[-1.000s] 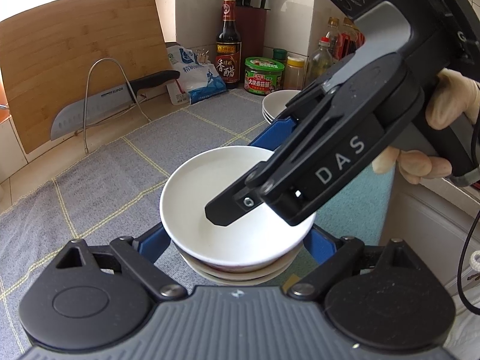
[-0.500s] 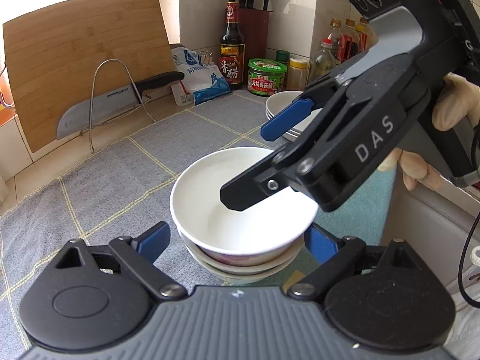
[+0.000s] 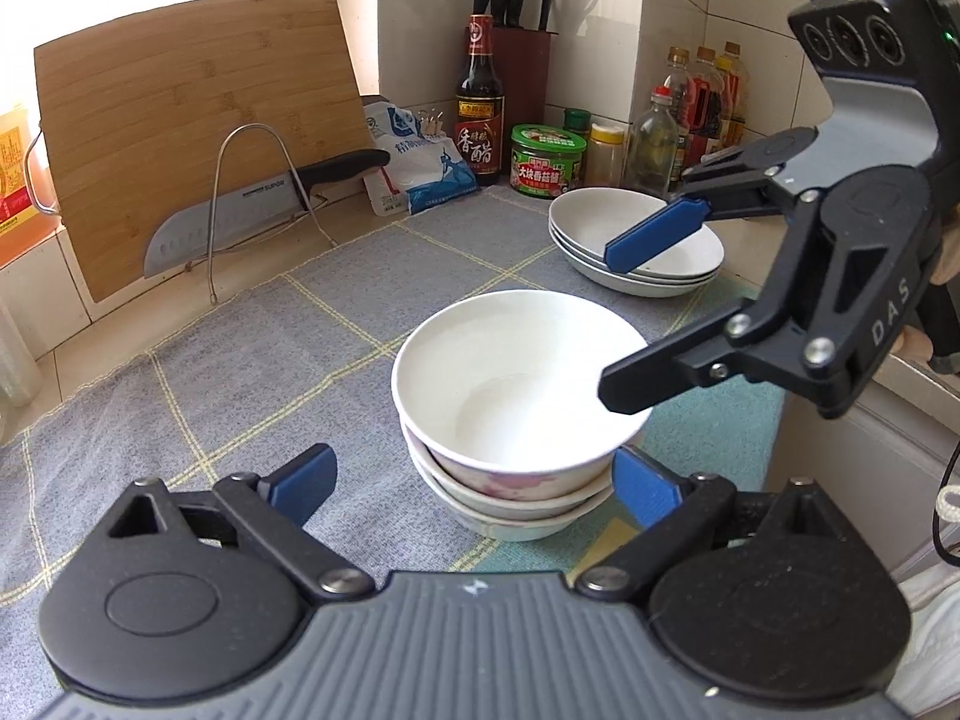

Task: Organize plates and bowls
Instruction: 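Open the right tool and withdraw it from the bowl stack, then grasp the three-bowl stack with the left tool while the right tool grips its other side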

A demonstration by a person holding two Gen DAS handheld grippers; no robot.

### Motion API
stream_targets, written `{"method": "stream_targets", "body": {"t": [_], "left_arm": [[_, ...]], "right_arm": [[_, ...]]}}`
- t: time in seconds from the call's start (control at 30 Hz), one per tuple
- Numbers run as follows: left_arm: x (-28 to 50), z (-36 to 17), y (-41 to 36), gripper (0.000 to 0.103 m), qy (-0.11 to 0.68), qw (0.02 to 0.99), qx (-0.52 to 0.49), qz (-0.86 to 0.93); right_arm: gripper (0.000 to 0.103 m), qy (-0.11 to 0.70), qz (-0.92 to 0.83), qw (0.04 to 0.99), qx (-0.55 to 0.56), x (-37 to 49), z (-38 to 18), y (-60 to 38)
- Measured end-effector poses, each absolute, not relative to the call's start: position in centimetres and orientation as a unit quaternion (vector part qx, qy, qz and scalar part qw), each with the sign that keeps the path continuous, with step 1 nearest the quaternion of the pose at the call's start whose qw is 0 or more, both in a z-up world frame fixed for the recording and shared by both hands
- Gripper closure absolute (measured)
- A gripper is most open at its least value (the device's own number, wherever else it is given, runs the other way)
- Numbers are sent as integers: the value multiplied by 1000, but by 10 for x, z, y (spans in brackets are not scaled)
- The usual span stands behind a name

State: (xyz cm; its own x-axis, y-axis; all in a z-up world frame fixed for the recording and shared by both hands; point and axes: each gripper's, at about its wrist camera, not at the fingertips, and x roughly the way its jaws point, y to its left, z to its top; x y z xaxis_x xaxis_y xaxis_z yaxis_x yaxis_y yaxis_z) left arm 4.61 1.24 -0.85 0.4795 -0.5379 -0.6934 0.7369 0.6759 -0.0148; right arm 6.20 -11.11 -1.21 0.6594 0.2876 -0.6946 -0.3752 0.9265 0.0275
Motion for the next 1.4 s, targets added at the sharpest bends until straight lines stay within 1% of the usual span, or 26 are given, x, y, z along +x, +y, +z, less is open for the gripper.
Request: {"method": "stream_targets", "body": {"t": [0.27, 0.47, 0.67, 0.77, 0.93, 1.17, 1.27, 1.4], "left_arm": [[46, -18, 22, 4, 368, 832, 149, -389], [41, -25, 12, 4, 388, 822, 170, -381], [38, -33, 1, 4, 407, 828, 167, -347], [36, -38, -3, 4, 421, 835, 152, -320], [35, -47, -10, 4, 447, 841, 116, -282], [32, -56, -17, 4, 462, 839, 112, -266], [34, -56, -18, 4, 455, 835, 130, -280], [39, -56, -17, 4, 430, 829, 167, -314]], "right_arm": [[0, 392, 195, 895, -81, 43, -35, -114], [0, 427, 198, 876, -110, 49, -72, -114], [0, 457, 227, 849, -139, 64, -107, -120], [0, 439, 255, 844, -172, 64, -110, -120], [0, 407, 290, 848, -178, 62, -114, -132], [0, 348, 329, 860, -176, 51, -120, -152], [0, 349, 338, 855, -181, 55, -119, -152], [0, 372, 335, 844, -194, 68, -113, -143]]}}
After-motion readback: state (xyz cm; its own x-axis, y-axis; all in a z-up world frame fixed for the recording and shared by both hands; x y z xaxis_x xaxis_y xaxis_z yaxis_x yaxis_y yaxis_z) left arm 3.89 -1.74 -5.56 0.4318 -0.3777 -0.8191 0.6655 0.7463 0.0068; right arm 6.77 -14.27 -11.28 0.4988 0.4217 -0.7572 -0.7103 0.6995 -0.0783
